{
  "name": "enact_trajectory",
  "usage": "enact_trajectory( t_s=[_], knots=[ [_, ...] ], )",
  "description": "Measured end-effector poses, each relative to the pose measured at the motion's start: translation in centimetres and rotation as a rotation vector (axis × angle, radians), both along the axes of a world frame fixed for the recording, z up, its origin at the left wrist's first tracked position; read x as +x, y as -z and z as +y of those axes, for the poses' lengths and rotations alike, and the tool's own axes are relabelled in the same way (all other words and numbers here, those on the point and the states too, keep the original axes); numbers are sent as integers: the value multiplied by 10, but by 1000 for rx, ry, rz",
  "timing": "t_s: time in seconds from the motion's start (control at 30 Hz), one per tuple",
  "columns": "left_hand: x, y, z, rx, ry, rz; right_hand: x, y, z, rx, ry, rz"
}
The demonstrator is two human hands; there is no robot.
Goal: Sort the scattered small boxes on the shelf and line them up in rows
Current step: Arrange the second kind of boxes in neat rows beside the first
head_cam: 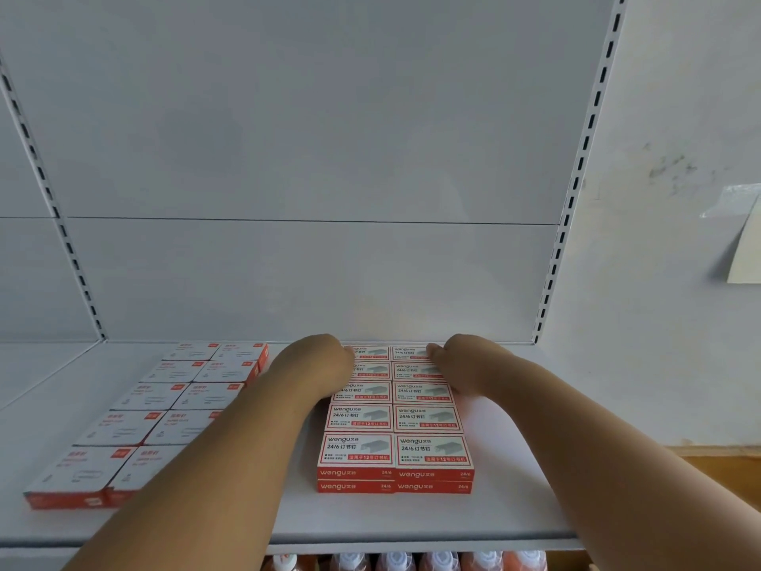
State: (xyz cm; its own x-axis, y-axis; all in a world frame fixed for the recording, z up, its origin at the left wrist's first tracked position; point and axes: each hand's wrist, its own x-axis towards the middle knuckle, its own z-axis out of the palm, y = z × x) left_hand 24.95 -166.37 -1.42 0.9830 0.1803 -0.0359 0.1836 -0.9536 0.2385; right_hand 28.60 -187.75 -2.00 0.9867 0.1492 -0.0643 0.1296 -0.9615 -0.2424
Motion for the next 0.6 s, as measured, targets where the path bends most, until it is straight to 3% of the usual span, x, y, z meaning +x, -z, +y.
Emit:
enact_trajectory(
  t_s=[0.2,0.4,0.47,0.6],
  knots=[
    [-1,0,-1,-4,18,5,0,-1,4,-55,-21,3],
    [1,-13,-2,-21,-45,-9,6,-2,1,20,84,-49],
    [4,-16,-4,-111,-78,-77,8,-6,2,73,86,-133],
    [8,-7,-12,-361,6,-208,8,-5,11,291,-8,-96]
  ],
)
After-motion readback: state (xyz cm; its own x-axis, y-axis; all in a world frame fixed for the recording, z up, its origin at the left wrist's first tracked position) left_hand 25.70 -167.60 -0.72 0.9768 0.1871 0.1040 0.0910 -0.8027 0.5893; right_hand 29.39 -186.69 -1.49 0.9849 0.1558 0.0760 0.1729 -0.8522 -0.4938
